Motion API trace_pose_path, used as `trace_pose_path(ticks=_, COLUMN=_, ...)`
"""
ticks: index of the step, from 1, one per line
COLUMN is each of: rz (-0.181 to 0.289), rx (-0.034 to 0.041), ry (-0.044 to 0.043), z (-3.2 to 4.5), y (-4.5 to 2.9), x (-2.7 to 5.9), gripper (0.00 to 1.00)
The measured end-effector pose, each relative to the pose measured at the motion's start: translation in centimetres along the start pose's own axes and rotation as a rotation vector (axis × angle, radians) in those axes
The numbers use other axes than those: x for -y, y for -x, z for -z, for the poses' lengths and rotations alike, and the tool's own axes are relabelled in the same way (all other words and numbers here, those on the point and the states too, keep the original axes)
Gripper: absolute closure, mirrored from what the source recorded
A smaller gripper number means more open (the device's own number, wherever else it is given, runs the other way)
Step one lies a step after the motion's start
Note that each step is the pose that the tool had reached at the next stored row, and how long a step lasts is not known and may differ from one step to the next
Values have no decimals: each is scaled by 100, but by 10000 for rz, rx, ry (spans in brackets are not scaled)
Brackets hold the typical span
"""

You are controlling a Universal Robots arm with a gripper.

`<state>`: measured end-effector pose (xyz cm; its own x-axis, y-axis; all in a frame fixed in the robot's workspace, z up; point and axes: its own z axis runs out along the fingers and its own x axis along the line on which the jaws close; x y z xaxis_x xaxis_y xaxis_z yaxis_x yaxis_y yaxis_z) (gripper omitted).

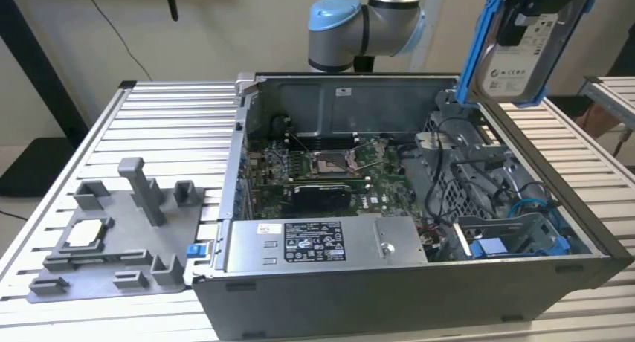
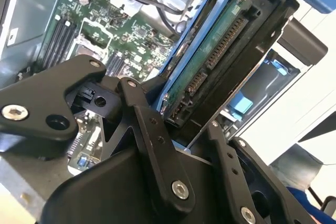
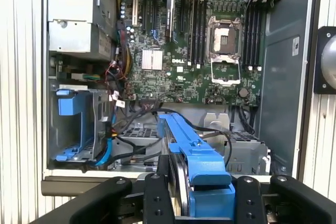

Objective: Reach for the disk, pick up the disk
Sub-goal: 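Pick up the disk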

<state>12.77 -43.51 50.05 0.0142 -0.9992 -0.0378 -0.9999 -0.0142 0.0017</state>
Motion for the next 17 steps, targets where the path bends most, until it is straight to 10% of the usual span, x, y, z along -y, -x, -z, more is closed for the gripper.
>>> trace_pose_path(ticks=17, rz=-1, rx=1, ry=0, z=2, y=-332, x=-5, gripper=100)
